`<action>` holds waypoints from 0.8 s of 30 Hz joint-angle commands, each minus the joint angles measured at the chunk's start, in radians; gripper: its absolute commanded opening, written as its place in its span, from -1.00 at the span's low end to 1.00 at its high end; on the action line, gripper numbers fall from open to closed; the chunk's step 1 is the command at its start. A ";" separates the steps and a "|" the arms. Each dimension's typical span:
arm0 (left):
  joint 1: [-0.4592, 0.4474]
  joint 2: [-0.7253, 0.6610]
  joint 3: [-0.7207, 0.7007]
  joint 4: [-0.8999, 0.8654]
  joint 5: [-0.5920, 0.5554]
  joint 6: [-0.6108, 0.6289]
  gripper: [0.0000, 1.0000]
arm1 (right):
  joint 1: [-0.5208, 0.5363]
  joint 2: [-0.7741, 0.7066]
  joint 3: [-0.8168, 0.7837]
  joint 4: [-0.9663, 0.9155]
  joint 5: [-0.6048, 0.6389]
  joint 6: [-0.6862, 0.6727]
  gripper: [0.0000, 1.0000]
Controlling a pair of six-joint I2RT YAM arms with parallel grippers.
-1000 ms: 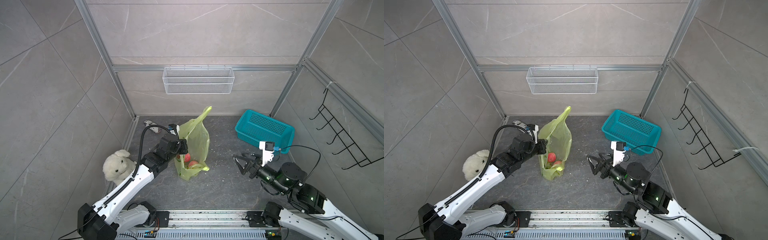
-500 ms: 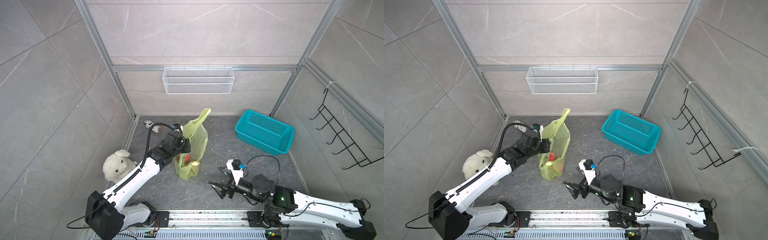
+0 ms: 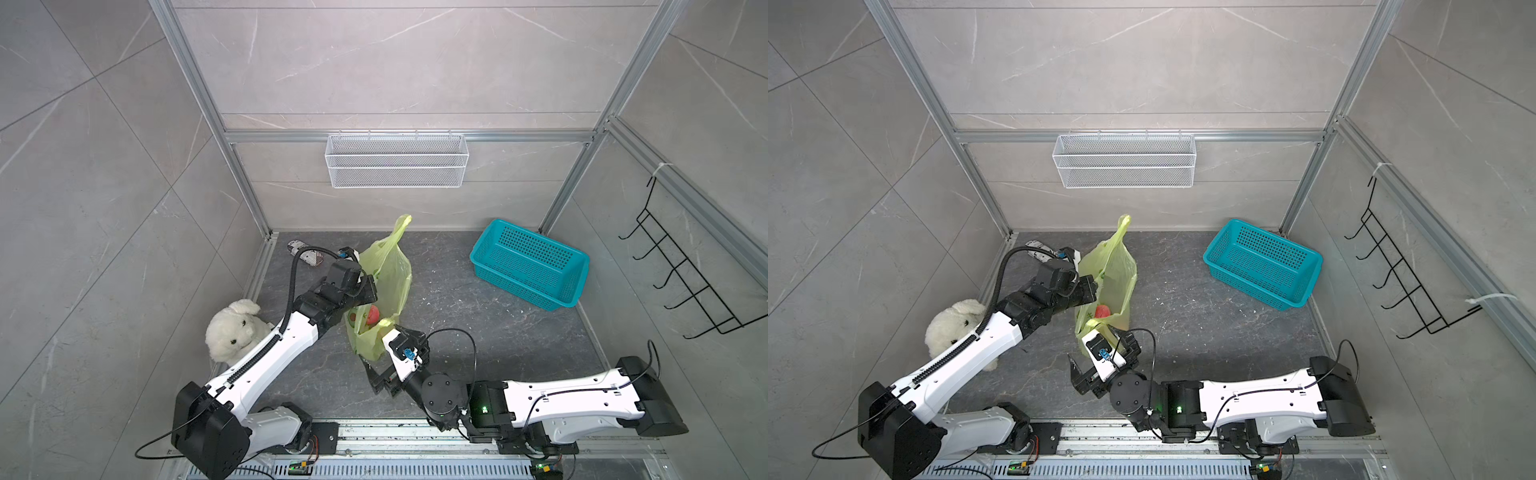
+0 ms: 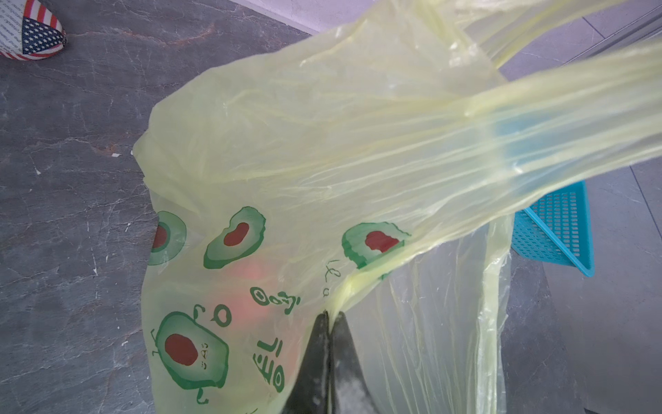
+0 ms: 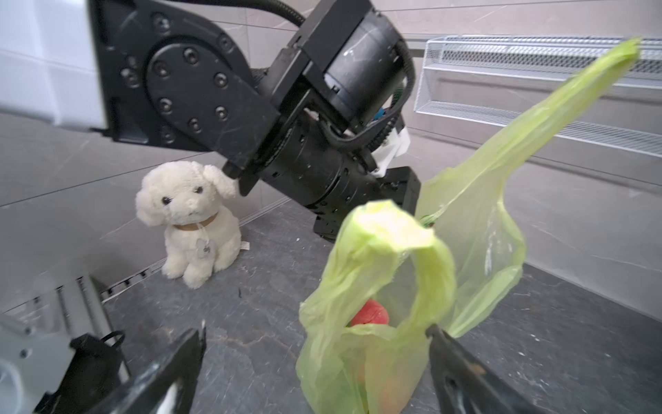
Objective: Place the peach into a plastic bag & tie a knot
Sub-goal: Adjust the plastic bag at the center of the board.
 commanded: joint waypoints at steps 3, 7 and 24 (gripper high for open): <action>0.004 -0.026 0.031 -0.018 0.010 -0.038 -1.00 | -0.030 0.023 0.038 0.081 0.114 0.012 0.99; 0.006 -0.030 0.035 -0.022 0.014 -0.040 -1.00 | -0.061 0.050 0.046 0.059 0.089 0.041 1.00; 0.038 -0.086 0.020 -0.031 -0.054 -0.056 -1.00 | -0.263 -0.124 -0.077 0.014 -0.339 0.096 -1.00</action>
